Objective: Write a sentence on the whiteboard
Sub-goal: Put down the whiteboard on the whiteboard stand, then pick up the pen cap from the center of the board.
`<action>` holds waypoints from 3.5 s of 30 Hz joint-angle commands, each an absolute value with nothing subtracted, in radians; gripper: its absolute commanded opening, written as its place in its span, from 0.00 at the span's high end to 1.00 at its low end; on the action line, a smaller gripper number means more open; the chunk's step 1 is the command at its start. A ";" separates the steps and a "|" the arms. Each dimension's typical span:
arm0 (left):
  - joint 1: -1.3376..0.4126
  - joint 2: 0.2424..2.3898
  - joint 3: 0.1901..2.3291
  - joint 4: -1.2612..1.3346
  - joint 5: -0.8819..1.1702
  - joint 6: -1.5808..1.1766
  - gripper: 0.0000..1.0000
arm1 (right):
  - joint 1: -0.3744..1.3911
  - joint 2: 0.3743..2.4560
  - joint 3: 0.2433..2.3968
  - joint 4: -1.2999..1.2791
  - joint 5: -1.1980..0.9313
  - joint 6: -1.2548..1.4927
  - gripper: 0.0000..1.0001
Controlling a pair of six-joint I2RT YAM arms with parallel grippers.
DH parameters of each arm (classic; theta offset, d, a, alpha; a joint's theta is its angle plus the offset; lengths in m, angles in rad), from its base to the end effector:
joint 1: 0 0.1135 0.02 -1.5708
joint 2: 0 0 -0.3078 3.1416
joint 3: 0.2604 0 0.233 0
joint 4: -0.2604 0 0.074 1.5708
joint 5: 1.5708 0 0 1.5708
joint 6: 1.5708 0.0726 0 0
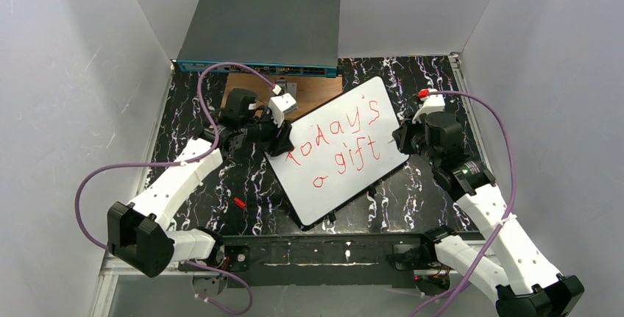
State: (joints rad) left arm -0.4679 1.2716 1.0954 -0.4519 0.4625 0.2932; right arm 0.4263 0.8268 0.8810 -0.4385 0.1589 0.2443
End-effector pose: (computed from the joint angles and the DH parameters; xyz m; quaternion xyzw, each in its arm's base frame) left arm 0.2298 -0.1524 0.3456 0.4188 0.7665 -0.2420 0.4225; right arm 0.1579 0.0591 0.3574 -0.0309 0.8271 0.1212 0.5479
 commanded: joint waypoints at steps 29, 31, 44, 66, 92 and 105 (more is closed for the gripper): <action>-0.488 1.332 1.051 -0.486 0.276 0.536 0.43 | 0.423 0.833 0.896 -0.393 0.178 0.243 0.99; -0.488 1.333 1.053 -0.480 0.278 0.534 0.43 | 0.423 0.836 0.896 -0.393 0.179 0.242 0.99; -0.488 1.339 1.076 -0.478 0.273 0.529 0.02 | 0.423 0.848 0.890 -0.380 0.175 0.244 0.99; -0.488 1.190 1.143 -0.572 0.277 0.509 0.02 | 0.423 0.844 0.899 -0.379 0.179 0.250 0.99; -0.488 0.970 1.128 -0.731 -0.524 -0.087 0.02 | 0.423 0.842 0.901 -0.371 0.173 0.284 0.99; -0.434 0.980 1.145 -1.258 -0.522 -0.762 0.16 | 0.423 0.834 0.888 -0.366 0.157 0.343 0.99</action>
